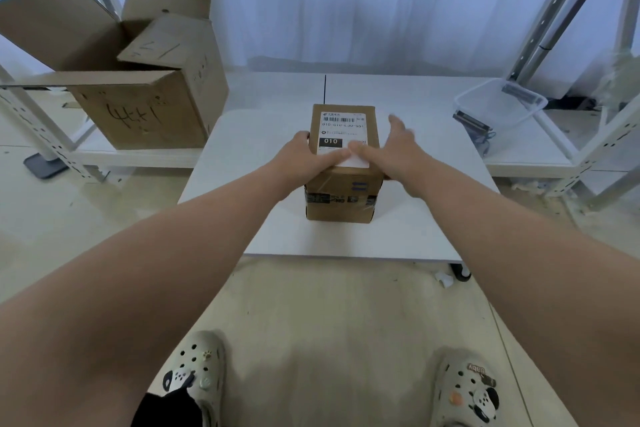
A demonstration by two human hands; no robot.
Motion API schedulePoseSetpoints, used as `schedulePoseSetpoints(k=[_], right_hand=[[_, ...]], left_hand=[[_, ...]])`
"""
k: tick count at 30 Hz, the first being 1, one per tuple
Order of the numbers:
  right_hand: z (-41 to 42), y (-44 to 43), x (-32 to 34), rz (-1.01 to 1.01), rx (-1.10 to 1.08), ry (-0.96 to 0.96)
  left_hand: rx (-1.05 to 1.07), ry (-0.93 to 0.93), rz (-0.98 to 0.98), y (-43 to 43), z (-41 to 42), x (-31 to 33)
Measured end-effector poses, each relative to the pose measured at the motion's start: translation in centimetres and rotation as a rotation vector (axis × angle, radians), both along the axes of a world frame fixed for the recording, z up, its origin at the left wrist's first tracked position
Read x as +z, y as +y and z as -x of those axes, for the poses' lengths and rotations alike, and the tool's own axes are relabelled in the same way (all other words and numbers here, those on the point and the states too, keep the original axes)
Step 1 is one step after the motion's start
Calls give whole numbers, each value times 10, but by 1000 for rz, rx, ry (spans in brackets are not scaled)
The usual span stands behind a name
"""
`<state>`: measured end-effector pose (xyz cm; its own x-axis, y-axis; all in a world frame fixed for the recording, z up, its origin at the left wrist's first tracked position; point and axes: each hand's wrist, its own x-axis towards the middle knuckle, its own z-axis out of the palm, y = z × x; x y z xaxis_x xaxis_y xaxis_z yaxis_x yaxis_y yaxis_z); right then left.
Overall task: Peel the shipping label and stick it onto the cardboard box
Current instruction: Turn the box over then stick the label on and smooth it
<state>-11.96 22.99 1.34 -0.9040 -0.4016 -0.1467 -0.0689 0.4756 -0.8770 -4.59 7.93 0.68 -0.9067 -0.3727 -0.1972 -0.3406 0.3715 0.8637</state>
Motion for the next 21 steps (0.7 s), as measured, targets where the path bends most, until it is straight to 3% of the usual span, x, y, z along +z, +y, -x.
schedulePoseSetpoints(k=[6,11,14,17,21], right_hand=[[5,5,-4,133,130,-279],[7,8,-1,162,116,-385],[2,-2,0,113,-15,-322],[-1,-17,-8,45,-81,-211],[3,-25,-16,-47,-135,-55]], left_hand=[[-256,-62,-292,-30,-8,1],[-217,-72,-528,-39,-12,-2],[-84,-95,-459,-34,-8,3],[70,-123,-267,-11,4,4],[124,-31,-171,2,13,-4]])
